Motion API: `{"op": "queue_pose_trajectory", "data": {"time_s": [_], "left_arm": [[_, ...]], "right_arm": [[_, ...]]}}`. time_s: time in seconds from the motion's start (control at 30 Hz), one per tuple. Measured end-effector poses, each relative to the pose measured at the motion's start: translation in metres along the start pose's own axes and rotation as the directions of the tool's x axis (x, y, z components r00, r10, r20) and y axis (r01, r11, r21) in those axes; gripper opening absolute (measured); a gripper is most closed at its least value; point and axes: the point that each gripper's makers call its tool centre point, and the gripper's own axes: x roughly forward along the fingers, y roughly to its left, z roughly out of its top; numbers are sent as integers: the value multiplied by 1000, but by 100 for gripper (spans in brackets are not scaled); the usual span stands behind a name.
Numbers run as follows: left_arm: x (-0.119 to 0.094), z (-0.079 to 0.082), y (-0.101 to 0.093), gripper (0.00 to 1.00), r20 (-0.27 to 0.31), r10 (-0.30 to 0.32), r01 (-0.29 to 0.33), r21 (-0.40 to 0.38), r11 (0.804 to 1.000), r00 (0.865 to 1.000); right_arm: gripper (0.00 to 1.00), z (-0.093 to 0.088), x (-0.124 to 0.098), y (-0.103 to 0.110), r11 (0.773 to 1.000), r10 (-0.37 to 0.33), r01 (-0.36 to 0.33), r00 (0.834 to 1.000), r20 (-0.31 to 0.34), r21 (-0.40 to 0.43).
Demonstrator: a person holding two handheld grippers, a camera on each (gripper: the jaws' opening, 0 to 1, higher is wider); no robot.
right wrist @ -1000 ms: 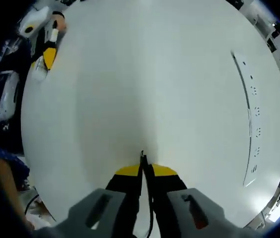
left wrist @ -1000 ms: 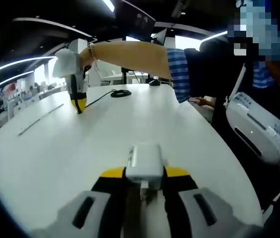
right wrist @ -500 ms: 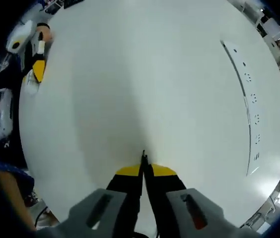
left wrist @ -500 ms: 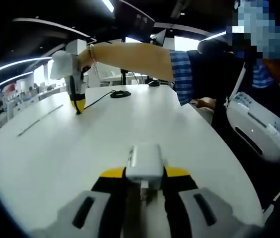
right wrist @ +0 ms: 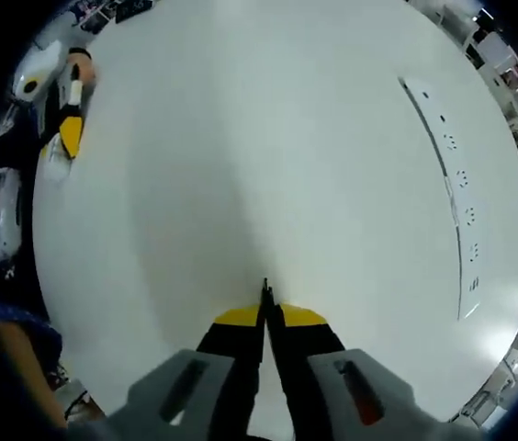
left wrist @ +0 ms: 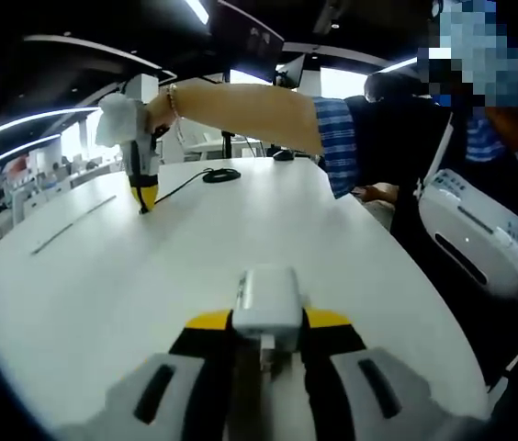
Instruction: Plug the desk Type‑C cable into the charger adapter.
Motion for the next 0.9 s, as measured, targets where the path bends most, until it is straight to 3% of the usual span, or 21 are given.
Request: {"op": "queue_pose_trajectory", "data": {"time_s": [0.17, 0.2, 0.43, 0.67, 0.9], "left_arm": [[0, 0, 1, 27, 0, -1, 1, 1, 1000, 1000], [0, -1, 1, 27, 0, -2, 2, 1, 1000, 1000], [0, -1, 2, 27, -1, -1, 1, 3, 1000, 1000], [0, 0, 3, 27, 4, -3, 3, 3, 1000, 1000], [-2, -1, 2, 27, 20, -9, 9, 3, 1000, 1000]], "right_arm": [[5, 0, 0, 0, 998, -11, 7, 998, 70, 56], [5, 1, 0, 1, 996, -10, 0, 994, 111, 87], [5, 0, -2, -6, 994, -18, -5, 976, 216, 105], [5, 3, -3, -8, 993, -34, 5, 968, 247, 116], [5, 4, -3, 4, 993, -32, -4, 948, 316, 114]]}}
